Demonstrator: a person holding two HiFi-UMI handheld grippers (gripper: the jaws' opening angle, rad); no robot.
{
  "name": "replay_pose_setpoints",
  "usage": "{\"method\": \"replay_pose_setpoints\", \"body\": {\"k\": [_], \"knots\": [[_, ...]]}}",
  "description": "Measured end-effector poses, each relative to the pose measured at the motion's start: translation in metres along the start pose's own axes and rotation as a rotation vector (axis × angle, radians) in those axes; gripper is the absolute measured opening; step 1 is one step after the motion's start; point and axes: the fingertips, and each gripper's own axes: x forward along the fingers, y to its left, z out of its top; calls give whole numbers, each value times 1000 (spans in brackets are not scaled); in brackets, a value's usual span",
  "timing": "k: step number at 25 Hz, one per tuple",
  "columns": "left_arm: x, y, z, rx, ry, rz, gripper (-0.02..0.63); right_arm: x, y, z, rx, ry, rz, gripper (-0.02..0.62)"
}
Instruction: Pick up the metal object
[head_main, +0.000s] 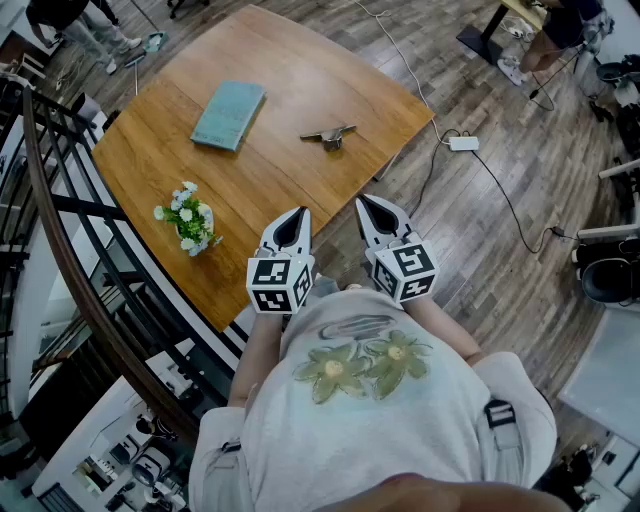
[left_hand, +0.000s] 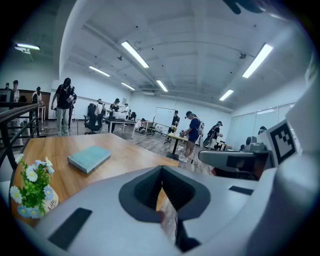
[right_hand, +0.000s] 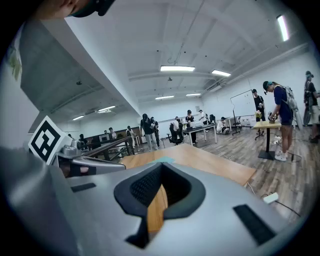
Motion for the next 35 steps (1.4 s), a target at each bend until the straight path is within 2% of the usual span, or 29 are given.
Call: {"method": "replay_pose_setpoints", "body": {"k": [12,22,28,35], "knots": [[-1,45,-10,11,26,-28,14,22,16,-12,27,-24,-49,6],[10,48,-10,-6,28,-50,14,39,9,-13,17,25,-32,13],[21,65,-1,-34,18,-22,14,63,-14,-4,14,37,-46,56],[46,75,11,-44,22,-21,14,96,-36,0,37,84,-50,157]]}}
